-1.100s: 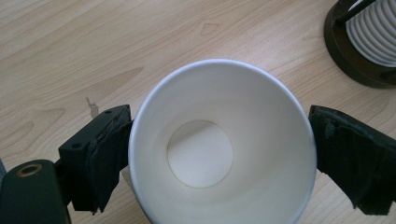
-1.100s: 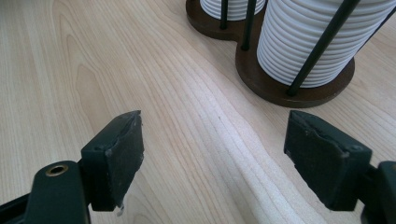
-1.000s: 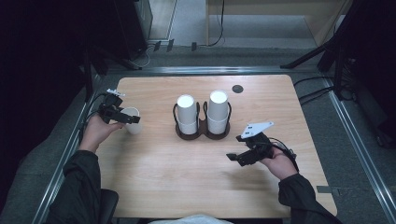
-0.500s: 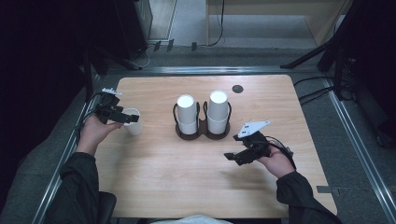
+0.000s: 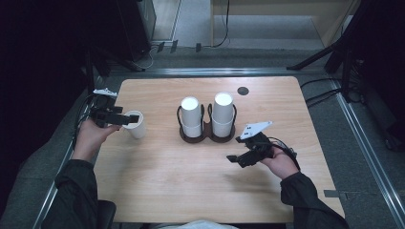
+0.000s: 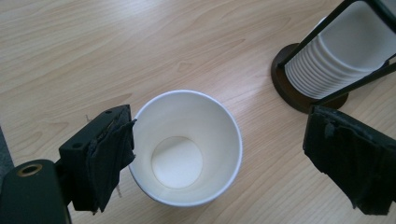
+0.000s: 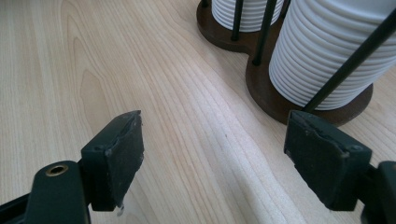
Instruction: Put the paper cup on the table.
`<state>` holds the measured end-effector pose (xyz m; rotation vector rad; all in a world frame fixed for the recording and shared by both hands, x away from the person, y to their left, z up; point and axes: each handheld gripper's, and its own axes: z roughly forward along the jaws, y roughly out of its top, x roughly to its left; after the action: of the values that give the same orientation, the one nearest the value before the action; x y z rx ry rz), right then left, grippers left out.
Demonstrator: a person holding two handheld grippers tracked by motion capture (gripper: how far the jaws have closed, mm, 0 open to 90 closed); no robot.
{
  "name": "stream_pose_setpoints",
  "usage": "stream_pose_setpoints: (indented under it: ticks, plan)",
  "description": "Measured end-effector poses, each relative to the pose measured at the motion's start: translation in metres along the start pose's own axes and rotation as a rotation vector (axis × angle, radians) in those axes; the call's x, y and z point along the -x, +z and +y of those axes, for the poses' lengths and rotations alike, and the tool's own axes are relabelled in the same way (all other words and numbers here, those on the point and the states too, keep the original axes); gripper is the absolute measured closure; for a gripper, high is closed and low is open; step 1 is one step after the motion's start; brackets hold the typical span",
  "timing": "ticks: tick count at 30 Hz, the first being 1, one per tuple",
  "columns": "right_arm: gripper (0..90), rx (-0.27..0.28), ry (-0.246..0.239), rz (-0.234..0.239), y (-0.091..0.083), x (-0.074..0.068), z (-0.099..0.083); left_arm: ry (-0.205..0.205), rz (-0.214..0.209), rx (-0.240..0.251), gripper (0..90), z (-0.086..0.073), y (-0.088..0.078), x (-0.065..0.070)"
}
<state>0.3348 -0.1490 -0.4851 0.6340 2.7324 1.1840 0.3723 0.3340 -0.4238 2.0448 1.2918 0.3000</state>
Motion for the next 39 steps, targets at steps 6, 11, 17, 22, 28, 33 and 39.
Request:
stream_pose_setpoints:
  ticks: [6,11,17,22,28,33,39]
  plan:
    - [20.2,-0.002,-0.008,0.005,0.001,0.001,0.002,0.02,-0.018,0.01,9.2,0.001,-0.004,0.011]
    - [20.2,0.0,-0.006,0.006,0.001,0.001,0.003,0.044,-0.022,0.007,9.5,0.002,-0.004,0.022]
    - [20.2,0.002,-0.01,0.004,0.0,0.002,0.003,0.068,-0.051,0.01,12.9,0.004,0.0,0.035]
    - [20.2,0.001,-0.01,0.004,-0.001,0.002,0.003,0.096,-0.098,0.009,12.9,0.005,0.007,0.049]
    - [20.2,0.001,-0.011,0.003,-0.001,0.002,0.002,0.133,-0.127,0.002,12.9,0.005,0.011,0.065]
    - [20.2,0.003,-0.007,0.004,-0.002,0.002,0.002,0.152,-0.153,0.008,12.9,0.002,0.015,0.076]
    - [20.2,0.003,-0.022,0.008,-0.001,0.001,0.002,0.181,-0.155,0.003,14.0,0.0,0.028,0.09]
